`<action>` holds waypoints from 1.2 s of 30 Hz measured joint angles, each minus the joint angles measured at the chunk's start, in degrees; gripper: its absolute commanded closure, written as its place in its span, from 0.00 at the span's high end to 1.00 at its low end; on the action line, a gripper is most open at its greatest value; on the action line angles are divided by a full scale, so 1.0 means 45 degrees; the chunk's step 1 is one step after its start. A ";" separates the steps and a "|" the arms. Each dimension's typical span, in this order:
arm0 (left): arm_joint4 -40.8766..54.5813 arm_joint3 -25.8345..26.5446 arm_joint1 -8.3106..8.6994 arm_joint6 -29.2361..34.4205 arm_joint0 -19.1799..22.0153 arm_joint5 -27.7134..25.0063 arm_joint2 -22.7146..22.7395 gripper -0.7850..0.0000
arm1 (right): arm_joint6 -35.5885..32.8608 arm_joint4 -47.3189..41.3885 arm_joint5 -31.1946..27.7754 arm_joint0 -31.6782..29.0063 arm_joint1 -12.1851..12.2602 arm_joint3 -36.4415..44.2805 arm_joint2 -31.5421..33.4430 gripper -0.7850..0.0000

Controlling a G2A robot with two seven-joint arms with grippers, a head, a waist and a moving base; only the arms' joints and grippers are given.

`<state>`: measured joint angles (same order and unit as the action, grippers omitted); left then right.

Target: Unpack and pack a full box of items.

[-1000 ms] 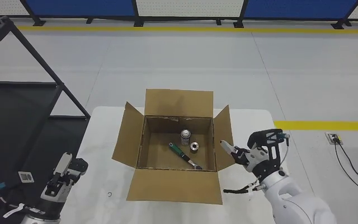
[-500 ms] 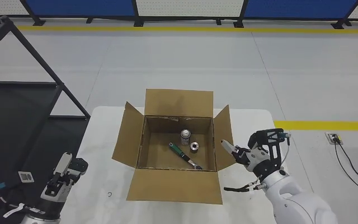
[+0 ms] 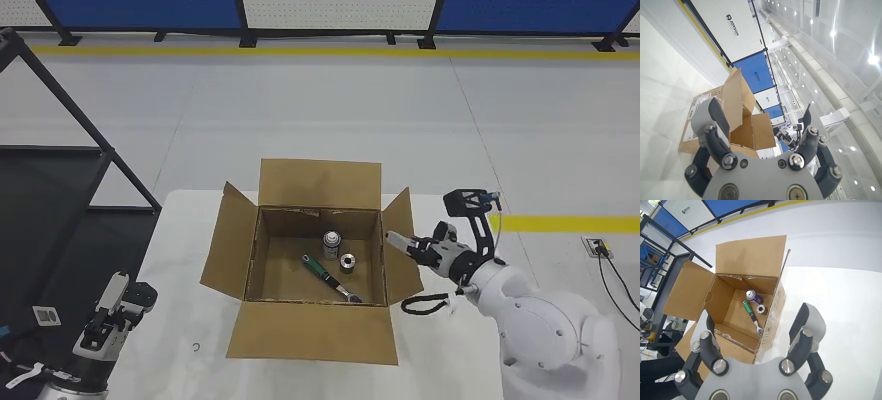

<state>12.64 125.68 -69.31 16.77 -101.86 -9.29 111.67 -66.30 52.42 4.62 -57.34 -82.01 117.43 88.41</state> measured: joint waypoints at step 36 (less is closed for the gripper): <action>-0.1040 -0.0447 0.0269 0.2085 0.1822 0.1592 -0.0172 1.00 | 0.0395 -0.7286 -0.3508 0.0005 0.0670 -0.3116 0.1636 1.00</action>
<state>7.96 123.67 -68.10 26.15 -93.66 -2.13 110.89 -64.53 19.63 -11.17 -57.32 -78.99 103.40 95.77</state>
